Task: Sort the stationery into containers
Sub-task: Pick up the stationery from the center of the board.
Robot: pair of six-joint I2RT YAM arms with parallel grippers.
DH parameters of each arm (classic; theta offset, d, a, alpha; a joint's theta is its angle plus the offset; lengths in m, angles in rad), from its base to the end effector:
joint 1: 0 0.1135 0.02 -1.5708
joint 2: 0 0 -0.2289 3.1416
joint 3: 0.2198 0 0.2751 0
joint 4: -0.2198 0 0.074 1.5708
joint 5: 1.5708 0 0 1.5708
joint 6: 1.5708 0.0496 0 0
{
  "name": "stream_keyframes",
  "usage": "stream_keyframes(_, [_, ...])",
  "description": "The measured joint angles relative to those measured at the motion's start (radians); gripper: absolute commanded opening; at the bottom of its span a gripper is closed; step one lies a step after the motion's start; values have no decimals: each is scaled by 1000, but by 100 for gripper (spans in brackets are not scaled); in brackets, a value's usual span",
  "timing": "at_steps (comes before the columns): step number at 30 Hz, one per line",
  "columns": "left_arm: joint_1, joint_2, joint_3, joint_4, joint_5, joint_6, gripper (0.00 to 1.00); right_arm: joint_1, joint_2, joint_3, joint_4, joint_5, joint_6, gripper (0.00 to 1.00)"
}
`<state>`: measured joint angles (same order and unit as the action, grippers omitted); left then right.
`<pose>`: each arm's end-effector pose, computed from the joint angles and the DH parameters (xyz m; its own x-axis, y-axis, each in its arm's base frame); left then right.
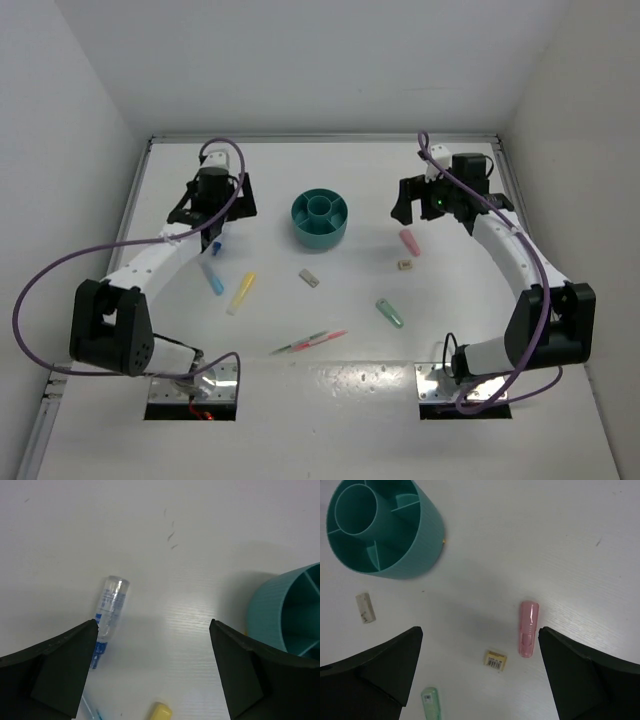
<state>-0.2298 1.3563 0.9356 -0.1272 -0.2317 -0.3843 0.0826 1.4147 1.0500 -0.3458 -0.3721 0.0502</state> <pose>0.3387 -0.0675 0.2186 -0.4818 -0.2620 -0.8362 -0.1616 0.9644 -0.2091 0.3451 0.0467 0.2215 -0.6668 -0.0083 -0.7452 -0.3184 0.9072 0.2749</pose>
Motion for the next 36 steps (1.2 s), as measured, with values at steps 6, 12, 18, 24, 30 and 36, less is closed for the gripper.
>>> stream_keyframes(6, [0, 85, 66, -97, -100, 29, 100, 0, -11, -3, -10, -65, -14, 100])
stream_keyframes(12, [0, 134, 70, -150, -152, 39, 100, 0, -90, -51, -3, -149, -65, 0])
stream_keyframes(18, [0, 161, 70, -195, -159, 33, 95, 0, -97, -52, -6, -164, -85, 22])
stream_keyframes(24, [0, 166, 67, -204, -183, 7, 24, 0, -91, -52, -27, -183, -93, 67])
stream_keyframes(30, [25, 257, 70, -227, -153, 18, 95, 0, -64, -51, -35, -189, -107, 76])
stream_keyframes(36, [47, 325, 77, -278, -131, 20, 95, 0, -42, -51, -51, -189, -107, 77])
